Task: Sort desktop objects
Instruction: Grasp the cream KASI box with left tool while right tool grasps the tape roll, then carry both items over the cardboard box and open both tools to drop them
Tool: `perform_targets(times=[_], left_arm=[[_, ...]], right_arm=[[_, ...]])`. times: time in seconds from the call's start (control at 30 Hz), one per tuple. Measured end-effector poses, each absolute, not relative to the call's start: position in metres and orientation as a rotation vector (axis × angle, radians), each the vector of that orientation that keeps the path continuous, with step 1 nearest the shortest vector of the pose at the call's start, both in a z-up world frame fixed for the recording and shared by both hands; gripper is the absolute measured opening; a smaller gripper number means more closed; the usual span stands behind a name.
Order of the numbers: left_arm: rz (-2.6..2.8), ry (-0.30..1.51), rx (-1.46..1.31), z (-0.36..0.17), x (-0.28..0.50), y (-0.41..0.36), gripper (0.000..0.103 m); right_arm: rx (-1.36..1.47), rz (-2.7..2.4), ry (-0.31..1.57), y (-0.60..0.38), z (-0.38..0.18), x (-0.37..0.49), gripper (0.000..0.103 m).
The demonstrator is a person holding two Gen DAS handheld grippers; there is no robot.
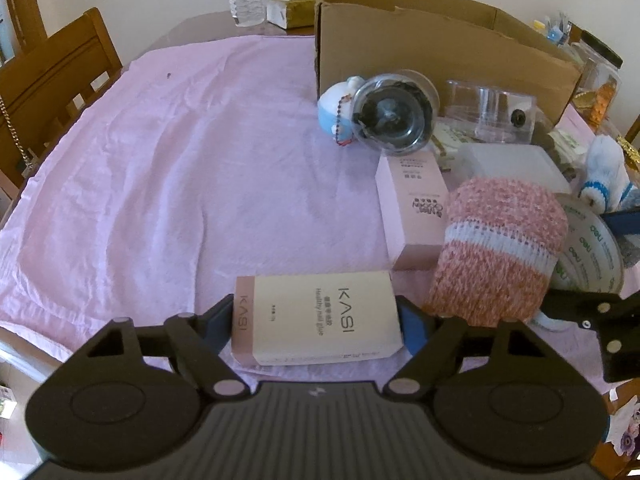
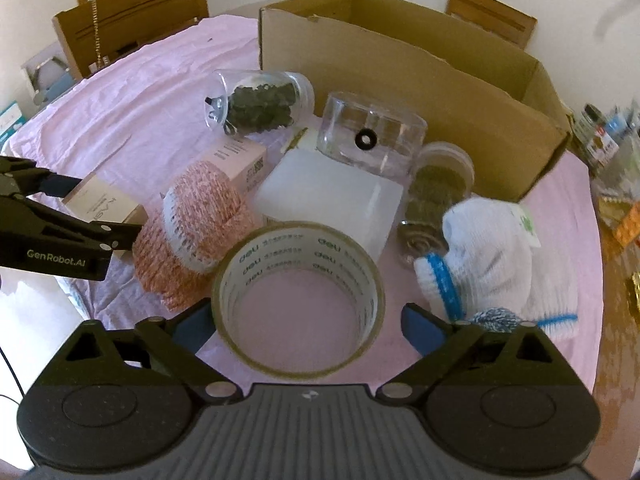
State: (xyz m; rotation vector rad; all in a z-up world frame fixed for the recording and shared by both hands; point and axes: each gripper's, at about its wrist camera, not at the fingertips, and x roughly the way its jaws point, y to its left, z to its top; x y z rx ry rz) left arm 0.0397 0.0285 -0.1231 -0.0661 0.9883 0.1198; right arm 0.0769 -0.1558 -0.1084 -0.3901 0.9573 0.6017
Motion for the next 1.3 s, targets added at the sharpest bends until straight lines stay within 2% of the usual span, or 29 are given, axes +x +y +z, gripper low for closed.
perform_targets(times=[0.1,0.43,0.97,1.3], left_arm=[[0.109,0.995,-0.066,-0.121,0.041,0.029,0.08],[0.064,0.957,-0.023,-0.091,0.044,0.026,0.08],[0.048,0.868,0.025,-0.022,0.056,0.0,0.08],[-0.009,0.808,0.064,0.008,0.09,-0.015,0.08]], right_arm=[[-0.409,0.64,0.957,-0.151,-0.108,0.079,0.088],[-0.392,0.664,0.968,-0.158,-0.093,0.08,0.088],[-0.364,0.695,0.816,-0.185,-0.028,0.086,0.088],[-0.346,0.687,0.734,-0.199,0.0,0.105,0.088]])
